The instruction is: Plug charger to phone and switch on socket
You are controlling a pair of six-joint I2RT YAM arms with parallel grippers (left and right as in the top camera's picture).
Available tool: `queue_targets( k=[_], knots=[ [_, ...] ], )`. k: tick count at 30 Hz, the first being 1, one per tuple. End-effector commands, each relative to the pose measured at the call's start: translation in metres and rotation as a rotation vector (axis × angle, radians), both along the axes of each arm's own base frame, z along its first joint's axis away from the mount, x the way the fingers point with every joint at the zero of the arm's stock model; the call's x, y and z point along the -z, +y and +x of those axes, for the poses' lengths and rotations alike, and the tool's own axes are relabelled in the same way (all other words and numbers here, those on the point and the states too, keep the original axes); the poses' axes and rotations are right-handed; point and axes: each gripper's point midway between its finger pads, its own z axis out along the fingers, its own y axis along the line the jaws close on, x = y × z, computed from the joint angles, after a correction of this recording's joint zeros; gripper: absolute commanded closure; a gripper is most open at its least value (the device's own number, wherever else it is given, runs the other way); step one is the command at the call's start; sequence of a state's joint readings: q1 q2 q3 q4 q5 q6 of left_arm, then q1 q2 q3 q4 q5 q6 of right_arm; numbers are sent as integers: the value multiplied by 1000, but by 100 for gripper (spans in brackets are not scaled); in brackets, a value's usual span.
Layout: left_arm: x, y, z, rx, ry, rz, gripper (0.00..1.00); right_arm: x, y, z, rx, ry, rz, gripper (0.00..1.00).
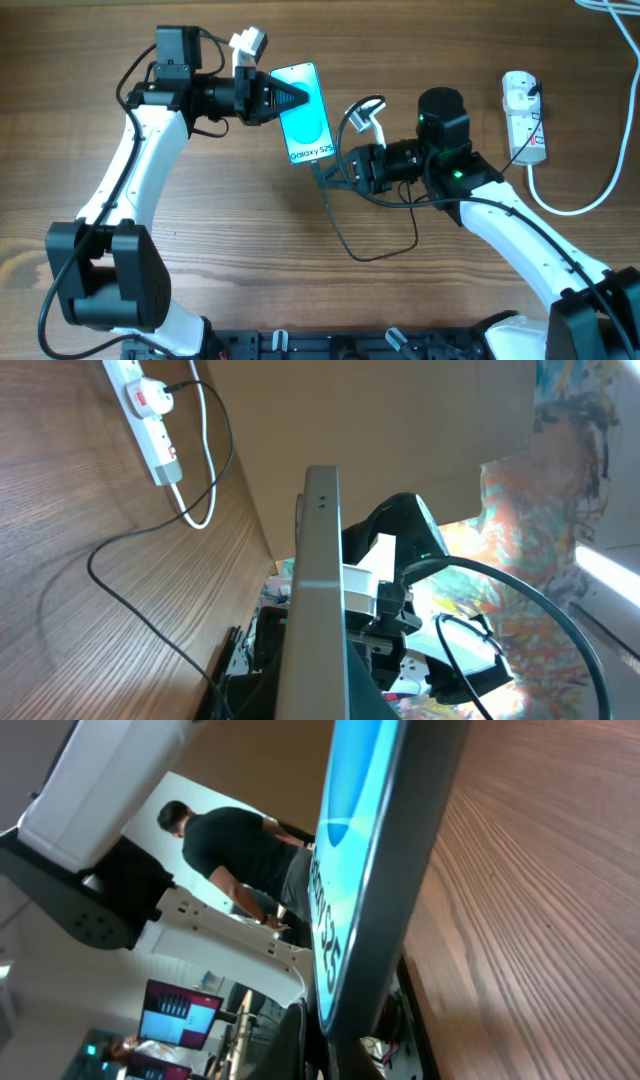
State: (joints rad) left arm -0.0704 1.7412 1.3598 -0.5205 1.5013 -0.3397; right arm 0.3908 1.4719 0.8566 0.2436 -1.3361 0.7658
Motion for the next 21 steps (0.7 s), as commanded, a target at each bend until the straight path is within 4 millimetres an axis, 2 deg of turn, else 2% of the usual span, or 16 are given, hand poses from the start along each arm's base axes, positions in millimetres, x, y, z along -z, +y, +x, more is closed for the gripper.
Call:
queue_targets(
  k=[1,14,21],
  knots=[
    [-10,-10,-14,67,-10,-46,96,-2,-7,33,140,-35,-16,96],
    [-8,-22,-25,103,43,-45,96,-7,-7,46,199,-101,-8,96],
    [-8,-25,-27,113,-11,-46,96,-7,-7,46,201,-80,-10,96]
  ],
)
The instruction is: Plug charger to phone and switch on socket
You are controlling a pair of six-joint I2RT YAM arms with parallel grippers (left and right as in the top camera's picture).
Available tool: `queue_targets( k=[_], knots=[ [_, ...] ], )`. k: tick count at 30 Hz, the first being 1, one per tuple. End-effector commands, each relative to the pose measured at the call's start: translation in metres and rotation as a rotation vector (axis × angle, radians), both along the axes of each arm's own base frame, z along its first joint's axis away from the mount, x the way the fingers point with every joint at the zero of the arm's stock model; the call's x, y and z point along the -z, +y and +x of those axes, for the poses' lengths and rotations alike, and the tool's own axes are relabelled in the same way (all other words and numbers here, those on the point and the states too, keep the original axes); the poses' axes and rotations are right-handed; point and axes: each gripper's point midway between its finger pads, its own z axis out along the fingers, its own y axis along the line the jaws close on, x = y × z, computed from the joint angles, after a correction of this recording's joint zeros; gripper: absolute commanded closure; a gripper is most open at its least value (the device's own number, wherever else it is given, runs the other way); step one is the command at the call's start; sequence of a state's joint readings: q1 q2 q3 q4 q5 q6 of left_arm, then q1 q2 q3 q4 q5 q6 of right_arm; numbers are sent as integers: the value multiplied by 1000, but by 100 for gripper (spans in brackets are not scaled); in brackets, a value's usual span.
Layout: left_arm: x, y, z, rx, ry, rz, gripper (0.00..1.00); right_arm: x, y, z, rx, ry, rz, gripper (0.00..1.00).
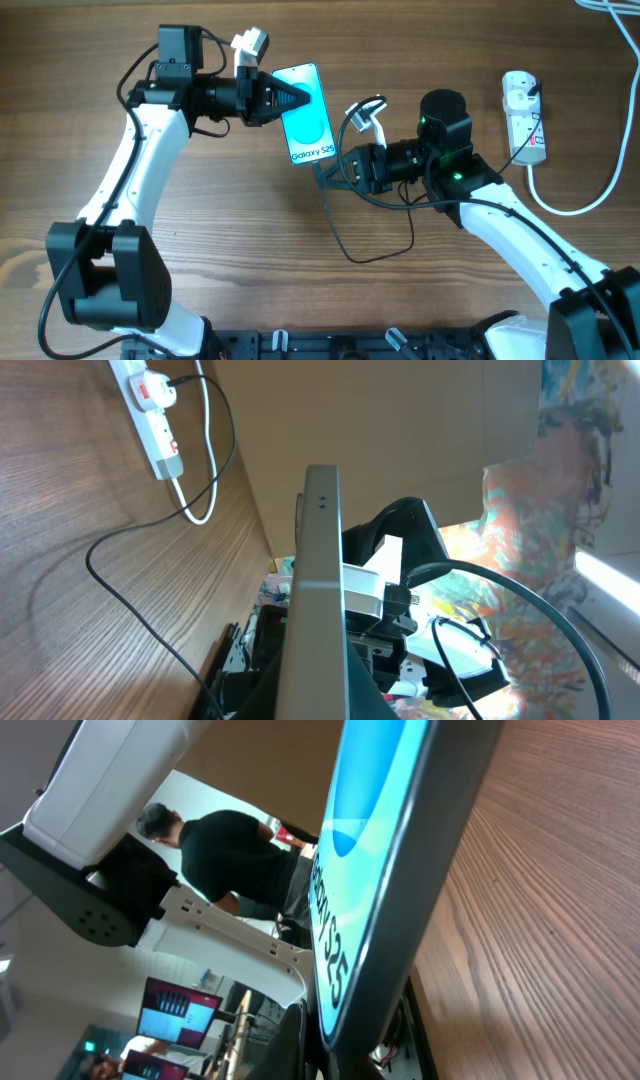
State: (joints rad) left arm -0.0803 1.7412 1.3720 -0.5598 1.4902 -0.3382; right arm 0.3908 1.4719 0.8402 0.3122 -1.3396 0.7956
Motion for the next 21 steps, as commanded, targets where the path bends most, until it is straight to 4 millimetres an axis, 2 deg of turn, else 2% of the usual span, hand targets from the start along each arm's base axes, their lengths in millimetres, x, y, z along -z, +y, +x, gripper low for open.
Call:
queue_targets(
  k=[1,18,21],
  knots=[
    [-7,-22,-25,110,-39,-58,96,-6,-7,46,201,-57,-23,96],
    [-8,-22,-26,112,-45,-62,96,-6,-8,48,212,-37,-24,96],
    [-8,-22,-26,112,-45,-62,96,0,-8,44,203,1,-44,92]
  ],
)
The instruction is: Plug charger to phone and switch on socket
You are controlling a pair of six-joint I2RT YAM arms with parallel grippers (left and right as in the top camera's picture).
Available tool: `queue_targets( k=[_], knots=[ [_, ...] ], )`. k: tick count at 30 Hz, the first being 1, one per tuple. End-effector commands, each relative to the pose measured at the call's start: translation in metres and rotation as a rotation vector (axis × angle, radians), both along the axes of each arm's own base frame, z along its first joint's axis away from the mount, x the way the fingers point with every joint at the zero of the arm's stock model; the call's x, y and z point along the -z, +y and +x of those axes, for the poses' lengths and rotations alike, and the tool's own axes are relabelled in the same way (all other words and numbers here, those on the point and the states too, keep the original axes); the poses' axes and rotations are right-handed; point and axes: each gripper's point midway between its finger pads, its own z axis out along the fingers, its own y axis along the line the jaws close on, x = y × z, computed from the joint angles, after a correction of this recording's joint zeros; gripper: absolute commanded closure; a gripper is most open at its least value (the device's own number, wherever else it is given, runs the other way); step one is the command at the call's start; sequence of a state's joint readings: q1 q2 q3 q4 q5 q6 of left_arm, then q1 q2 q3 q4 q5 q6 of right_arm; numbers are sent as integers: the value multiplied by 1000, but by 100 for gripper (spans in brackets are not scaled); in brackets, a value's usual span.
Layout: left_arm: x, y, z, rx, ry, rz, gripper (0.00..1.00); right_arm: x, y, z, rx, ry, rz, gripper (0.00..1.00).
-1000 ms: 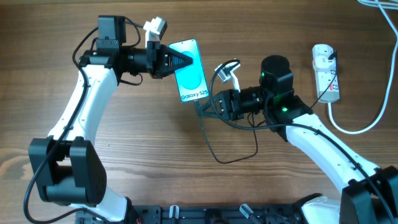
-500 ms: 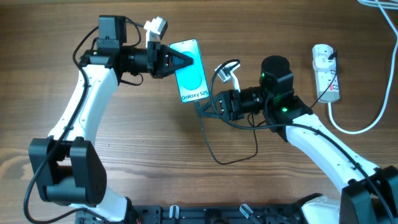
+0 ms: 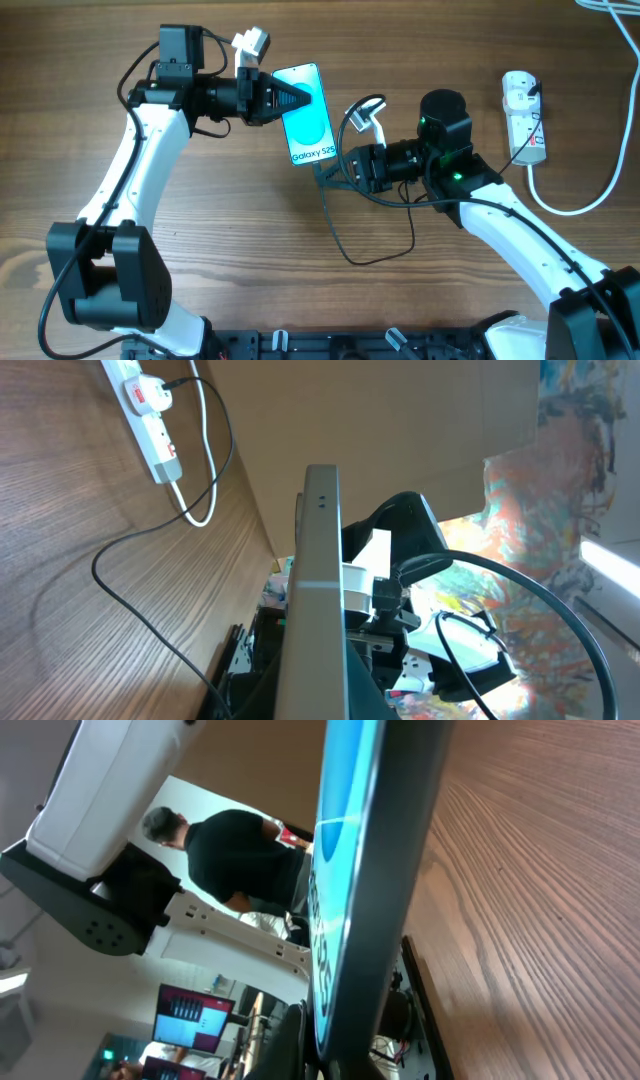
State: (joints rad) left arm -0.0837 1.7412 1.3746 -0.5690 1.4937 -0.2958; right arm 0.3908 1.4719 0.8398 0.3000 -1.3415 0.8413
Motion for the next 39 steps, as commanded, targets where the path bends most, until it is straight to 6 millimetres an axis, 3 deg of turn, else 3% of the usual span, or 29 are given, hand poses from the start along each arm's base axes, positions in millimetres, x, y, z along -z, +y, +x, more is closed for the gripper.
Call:
queue_targets(
  k=[1,8,16,19,22,30,32,39],
  knots=[
    [-7,-21,-24,105,-10,-57,96,1,-8,43,191,-50,-42,92],
    [-7,-11,-18,74,-9,-56,96,1,-9,24,84,-61,-19,87],
    [9,-9,-7,9,-6,36,96,2,-9,20,64,-83,-14,55],
    [40,-4,1,-81,52,198,96,7,-10,20,68,-86,-27,43],
    [63,4,4,-135,86,324,96,21,-11,26,121,-55,-82,41],
    [103,24,4,-199,106,558,96,92,-38,56,406,60,-429,34],
    [125,32,10,-222,127,638,96,107,-48,57,446,66,-509,34],
    [195,33,18,-157,224,685,96,122,-58,54,472,94,-589,33]
  ],
)
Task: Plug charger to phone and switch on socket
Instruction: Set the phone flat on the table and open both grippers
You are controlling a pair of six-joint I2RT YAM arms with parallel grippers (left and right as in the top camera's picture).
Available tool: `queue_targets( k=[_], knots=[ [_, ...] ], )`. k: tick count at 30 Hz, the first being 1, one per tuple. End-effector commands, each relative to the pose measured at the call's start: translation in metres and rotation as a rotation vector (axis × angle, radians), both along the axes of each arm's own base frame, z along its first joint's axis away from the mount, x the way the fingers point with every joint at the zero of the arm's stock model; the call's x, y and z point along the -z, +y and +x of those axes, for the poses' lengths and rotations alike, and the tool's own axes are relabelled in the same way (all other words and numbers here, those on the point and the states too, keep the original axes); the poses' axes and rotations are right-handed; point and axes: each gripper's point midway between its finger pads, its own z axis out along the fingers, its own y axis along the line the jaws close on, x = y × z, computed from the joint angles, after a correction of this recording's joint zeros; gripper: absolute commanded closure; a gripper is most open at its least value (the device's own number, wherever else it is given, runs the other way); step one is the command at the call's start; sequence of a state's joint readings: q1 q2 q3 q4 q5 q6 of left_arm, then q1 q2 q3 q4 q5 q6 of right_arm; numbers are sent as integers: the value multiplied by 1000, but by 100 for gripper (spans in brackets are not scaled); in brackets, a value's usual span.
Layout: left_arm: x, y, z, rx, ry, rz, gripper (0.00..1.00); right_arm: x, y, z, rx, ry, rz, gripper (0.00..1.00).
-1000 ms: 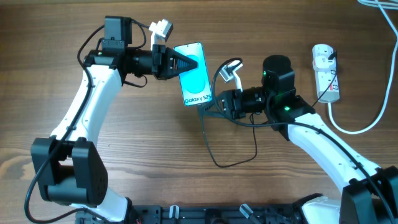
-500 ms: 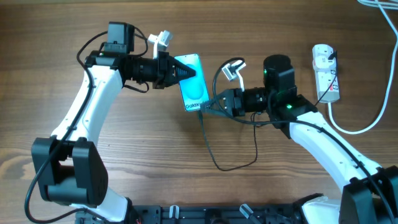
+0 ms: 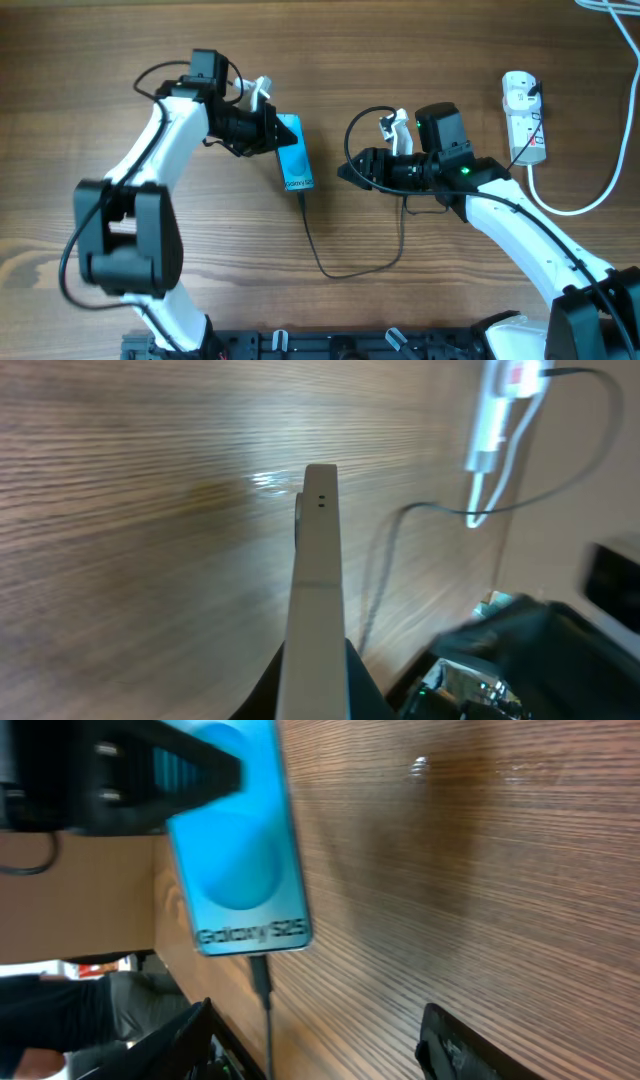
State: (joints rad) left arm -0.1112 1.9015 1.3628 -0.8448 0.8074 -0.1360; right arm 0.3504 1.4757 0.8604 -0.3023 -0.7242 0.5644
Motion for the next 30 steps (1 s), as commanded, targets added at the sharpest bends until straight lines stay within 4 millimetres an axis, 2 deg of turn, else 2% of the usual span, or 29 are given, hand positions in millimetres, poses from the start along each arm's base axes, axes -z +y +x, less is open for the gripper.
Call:
queue_targets(
  k=[1,6,10,14,25,30],
  knots=[
    [31,-3,6,25,18,1,96,2,-4,6,0,-35,-39,33],
    [60,1,22,16,-16,45,96,14,-12,1,23,9,-96,32],
    [73,3,22,14,3,63,96,17,-14,-1,31,22,-114,32],
    [95,4,17,13,62,71,96,17,-15,-1,31,24,-115,32],
    [102,9,17,7,64,113,96,19,-16,-2,34,30,-124,31],
    [119,22,15,-28,104,207,96,20,-16,-3,34,36,-126,31]
  ],
)
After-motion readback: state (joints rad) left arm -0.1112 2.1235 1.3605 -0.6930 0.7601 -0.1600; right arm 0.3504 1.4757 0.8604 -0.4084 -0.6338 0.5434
